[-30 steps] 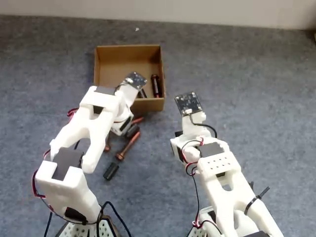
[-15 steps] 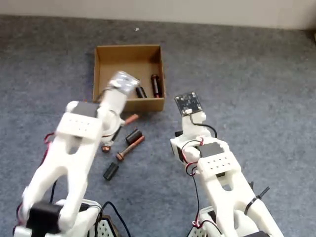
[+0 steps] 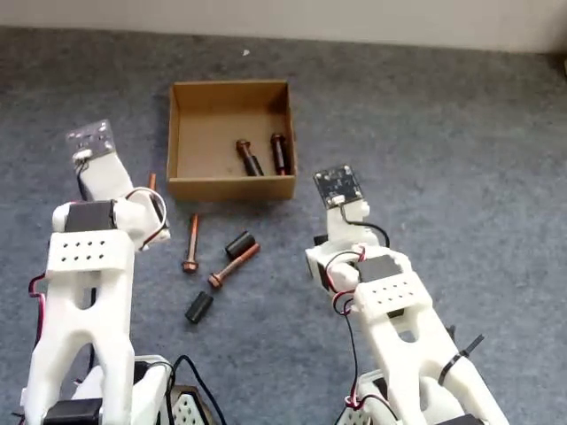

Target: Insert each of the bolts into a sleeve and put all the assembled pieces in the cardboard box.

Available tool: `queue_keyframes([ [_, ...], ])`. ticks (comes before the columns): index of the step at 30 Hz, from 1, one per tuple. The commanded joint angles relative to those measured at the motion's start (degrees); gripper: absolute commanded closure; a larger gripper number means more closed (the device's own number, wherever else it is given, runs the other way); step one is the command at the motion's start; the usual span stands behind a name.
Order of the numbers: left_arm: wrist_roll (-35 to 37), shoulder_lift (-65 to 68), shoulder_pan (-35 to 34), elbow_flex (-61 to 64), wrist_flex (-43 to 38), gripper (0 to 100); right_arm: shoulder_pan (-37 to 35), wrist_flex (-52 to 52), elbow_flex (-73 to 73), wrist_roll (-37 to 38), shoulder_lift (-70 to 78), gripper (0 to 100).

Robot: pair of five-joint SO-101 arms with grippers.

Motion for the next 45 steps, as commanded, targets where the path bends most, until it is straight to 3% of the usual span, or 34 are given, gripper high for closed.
queue_keyframes([
  [1, 10.81, -1.98, -0.84, 0.48, -0.53, 99, 0.84, -1.27, -0.13, -0.09, -2.15, 99.3],
  [5, 27.69, -1.98, -0.57, 3.03, -1.32, 99, 0.84, -1.27, -0.13, -0.09, -2.15, 99.3],
  [7, 31.74, -1.63, -0.4, 3.74, -1.32, 99, 0.84, -1.27, -0.13, -0.09, -2.15, 99.3],
  [11, 32.0, -1.63, 1.54, 4.09, -3.43, 94, 0.84, -1.27, -0.13, -0.09, -2.15, 99.3],
  [18, 37.01, -1.98, 6.2, 7.52, -3.34, 60, 1.27, -1.27, -0.13, 0.0, -2.15, 99.3],
  [24, 35.69, -2.07, 7.43, 7.87, -3.34, 57, 2.59, -1.36, -0.13, 0.0, -2.15, 99.3],
  [28, 28.92, -2.07, 7.08, 6.46, -2.11, 57, 2.59, -1.36, -0.13, 0.0, -2.15, 99.3],
  [36, 7.82, -2.07, 1.19, -2.33, 10.29, 57, 2.59, -1.36, -0.22, 0.09, -2.15, 99.3],
  [40, -9.14, -1.89, -4.09, -6.11, 12.57, 61, 2.59, -1.36, -0.22, 0.09, -2.15, 99.3],
  [45, -37.1, -1.54, -8.22, -7.43, 10.64, 81, 2.59, -1.36, -0.22, 0.09, -2.15, 99.3],
])
